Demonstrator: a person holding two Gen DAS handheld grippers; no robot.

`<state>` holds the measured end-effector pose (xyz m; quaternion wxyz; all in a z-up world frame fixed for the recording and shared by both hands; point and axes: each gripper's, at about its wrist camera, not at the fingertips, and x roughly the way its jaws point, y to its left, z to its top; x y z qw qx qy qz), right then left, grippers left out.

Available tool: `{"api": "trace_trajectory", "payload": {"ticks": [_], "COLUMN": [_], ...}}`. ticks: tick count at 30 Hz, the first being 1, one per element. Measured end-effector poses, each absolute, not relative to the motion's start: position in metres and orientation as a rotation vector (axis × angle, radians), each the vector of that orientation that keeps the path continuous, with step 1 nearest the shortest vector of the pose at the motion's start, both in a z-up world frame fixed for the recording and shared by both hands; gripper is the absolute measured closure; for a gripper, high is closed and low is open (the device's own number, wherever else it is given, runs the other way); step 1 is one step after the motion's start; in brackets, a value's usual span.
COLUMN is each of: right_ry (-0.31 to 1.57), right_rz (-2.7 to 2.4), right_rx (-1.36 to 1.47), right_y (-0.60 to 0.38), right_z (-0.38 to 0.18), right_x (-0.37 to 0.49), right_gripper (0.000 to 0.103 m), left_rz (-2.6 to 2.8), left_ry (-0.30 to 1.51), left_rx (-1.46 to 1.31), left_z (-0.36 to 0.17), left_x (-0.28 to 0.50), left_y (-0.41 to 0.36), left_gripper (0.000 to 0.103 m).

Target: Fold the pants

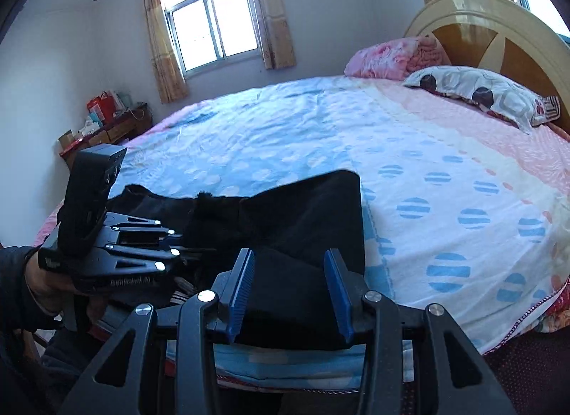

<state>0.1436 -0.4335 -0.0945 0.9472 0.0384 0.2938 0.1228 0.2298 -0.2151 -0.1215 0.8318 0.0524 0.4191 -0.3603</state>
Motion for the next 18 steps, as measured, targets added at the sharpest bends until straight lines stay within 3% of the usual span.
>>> {"api": "trace_trajectory", "payload": {"ticks": [9,14,18], "right_ry": [0.618,0.693,0.832], "right_rz": [0.34,0.376,0.317], "right_rx": [0.003,-0.092,-0.184], "right_y": [-0.389,-0.349,-0.339], "right_z": [-0.09,-0.111,-0.142], "right_x": [0.148,0.165,0.184], "right_gripper": [0.059,0.059,0.059], "left_rz": [-0.604,-0.607,-0.625], "left_ry": [0.917,0.934,0.933], "left_rx": [0.054,0.031,-0.025], "left_z": [-0.123,-0.141,-0.146], "left_x": [0.227,0.224,0.227], "left_y": [-0.103,-0.098,-0.087], "left_gripper": [0.092,0.091,0.083]}}
